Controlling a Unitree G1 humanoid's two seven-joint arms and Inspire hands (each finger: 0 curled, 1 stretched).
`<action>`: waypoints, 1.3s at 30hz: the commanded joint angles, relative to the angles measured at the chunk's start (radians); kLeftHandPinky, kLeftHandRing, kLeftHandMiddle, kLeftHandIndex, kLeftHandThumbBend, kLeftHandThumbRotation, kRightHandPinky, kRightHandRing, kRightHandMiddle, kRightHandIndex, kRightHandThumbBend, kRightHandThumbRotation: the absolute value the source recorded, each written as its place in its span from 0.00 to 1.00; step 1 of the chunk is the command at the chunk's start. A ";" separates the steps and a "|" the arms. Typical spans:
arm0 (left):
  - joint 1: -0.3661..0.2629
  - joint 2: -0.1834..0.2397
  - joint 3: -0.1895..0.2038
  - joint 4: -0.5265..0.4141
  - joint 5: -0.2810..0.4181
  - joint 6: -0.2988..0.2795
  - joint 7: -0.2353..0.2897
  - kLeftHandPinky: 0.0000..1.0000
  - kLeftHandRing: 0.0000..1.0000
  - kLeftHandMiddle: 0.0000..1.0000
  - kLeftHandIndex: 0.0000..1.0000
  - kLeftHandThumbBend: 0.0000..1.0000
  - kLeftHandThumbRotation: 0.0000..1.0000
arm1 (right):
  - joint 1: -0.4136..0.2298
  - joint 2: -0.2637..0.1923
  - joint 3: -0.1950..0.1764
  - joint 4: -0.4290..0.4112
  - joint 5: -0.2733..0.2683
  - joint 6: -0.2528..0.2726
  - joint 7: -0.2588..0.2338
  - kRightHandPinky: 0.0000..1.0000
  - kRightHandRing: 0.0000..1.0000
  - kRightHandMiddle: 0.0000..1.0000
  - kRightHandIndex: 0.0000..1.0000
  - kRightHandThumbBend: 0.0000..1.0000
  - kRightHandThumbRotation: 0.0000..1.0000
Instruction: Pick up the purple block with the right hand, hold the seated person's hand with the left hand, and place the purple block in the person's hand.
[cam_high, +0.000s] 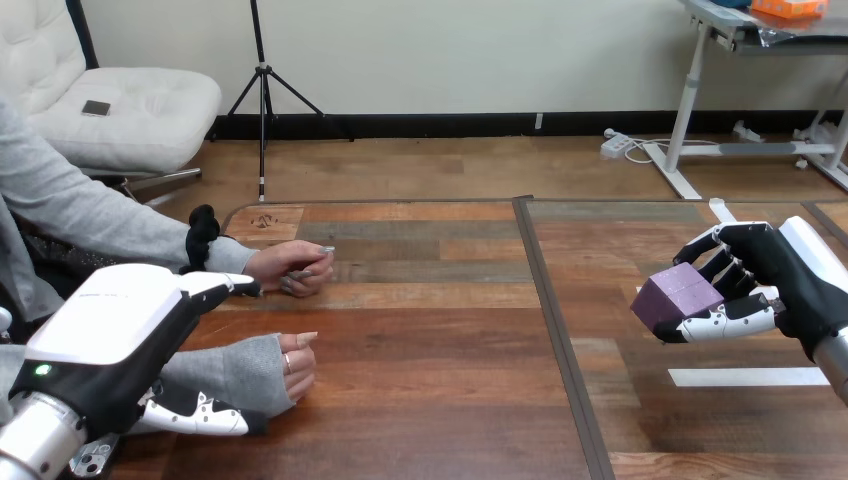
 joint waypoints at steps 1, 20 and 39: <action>-0.081 0.040 -0.032 0.056 0.033 0.016 0.032 0.73 0.81 0.84 0.83 1.00 0.39 | -0.063 -0.019 -0.014 -0.022 0.004 -0.010 -0.024 0.34 0.37 0.41 0.44 0.83 0.00; -0.159 0.072 -0.111 0.184 0.101 0.022 0.104 0.74 0.81 0.85 0.83 1.00 0.39 | -0.058 -0.020 -0.022 -0.037 0.019 -0.009 -0.013 0.33 0.36 0.41 0.44 0.83 0.00; -0.231 0.103 -0.186 0.297 0.138 0.052 0.150 0.75 0.81 0.84 0.82 1.00 0.42 | -0.052 -0.021 -0.025 -0.047 0.021 -0.028 -0.016 0.32 0.36 0.40 0.44 0.83 0.00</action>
